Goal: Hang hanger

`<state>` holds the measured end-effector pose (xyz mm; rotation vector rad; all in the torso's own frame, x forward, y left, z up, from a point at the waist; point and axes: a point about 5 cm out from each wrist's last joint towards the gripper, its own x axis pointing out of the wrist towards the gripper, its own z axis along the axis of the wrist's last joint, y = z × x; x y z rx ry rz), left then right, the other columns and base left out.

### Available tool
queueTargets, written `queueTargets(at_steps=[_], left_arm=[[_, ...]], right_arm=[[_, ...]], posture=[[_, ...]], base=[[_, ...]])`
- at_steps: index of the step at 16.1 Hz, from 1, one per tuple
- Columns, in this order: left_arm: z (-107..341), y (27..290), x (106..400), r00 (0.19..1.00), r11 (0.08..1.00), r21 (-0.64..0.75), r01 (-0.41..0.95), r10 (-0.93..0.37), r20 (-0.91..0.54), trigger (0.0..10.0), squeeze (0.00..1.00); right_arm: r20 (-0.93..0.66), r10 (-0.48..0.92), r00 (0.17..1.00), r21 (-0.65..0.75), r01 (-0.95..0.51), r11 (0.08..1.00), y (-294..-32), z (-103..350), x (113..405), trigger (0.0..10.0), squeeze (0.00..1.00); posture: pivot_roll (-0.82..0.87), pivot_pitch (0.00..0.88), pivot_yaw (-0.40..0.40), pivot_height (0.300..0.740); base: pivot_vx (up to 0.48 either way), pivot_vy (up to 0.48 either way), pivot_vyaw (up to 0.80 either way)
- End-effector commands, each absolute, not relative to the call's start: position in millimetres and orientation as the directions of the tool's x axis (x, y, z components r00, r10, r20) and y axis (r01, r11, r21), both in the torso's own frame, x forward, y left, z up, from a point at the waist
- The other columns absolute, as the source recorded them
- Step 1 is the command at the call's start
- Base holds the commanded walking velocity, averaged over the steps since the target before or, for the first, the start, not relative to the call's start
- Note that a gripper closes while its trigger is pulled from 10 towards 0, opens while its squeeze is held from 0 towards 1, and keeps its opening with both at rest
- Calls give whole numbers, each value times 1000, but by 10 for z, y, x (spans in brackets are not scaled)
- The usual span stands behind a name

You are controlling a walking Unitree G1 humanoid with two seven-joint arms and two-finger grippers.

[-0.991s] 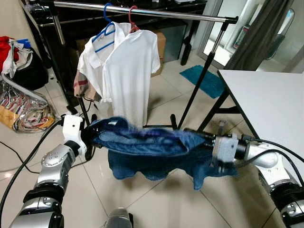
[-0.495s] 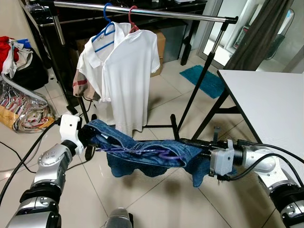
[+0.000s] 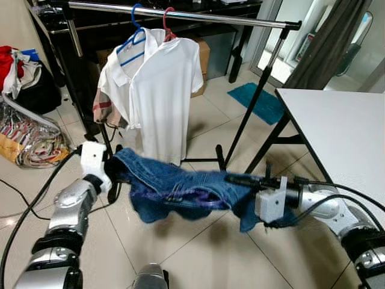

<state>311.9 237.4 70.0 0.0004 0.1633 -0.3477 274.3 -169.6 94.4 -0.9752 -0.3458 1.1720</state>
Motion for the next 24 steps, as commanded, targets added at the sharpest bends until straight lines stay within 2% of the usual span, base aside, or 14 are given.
queueTargets(at_steps=[1,5,10,13,16,18,20,22,24], left_arm=[[760,2273,3169,917,927,-18,375,-374,-137,0,0],[691,2253,3123,906,919,0,394,-388,-166,118,0],[656,2229,3078,896,908,25,418,-407,-180,627,0],[635,2196,3063,890,903,24,429,-418,-184,1373,0],[624,2186,3057,885,900,18,436,-425,-189,1647,0],[557,2146,3012,867,888,-1,459,-448,-216,2157,0],[496,2129,2974,856,882,-2,471,-457,-242,2784,0],[443,2123,2935,837,867,30,497,-469,-282,3333,0],[422,2117,2922,821,853,52,520,-481,-307,4000,0]], right_arm=[[-225,873,432,-789,-607,98,-1724,985,2806,10000,0],[-210,855,475,-780,-609,147,-1746,951,2830,10000,0],[-215,766,605,-771,-587,248,-1887,948,2966,10000,0],[-222,758,614,-775,-583,245,-1903,946,2977,10000,0],[-221,746,628,-771,-581,261,-1918,939,2988,10000,0],[-218,699,681,-726,-592,349,-2002,945,3049,10000,0],[-235,713,661,-689,-630,357,-2020,931,3031,10000,0],[-270,797,541,-644,-717,268,-1974,881,2892,10000,0],[-266,838,477,-649,-731,210,-1924,901,2834,10000,0]], posture=[[301,0,-43,740],[299,0,-41,740],[302,3,-44,740],[301,4,-47,740],[299,4,-47,740],[299,4,-47,740],[299,2,-47,740],[299,2,-47,740],[299,0,-48,740]], base=[[0,0,0],[0,0,0],[0,0,0],[0,0,0],[0,0,0],[0,0,0],[0,0,0],[0,0,0],[0,0,0]])
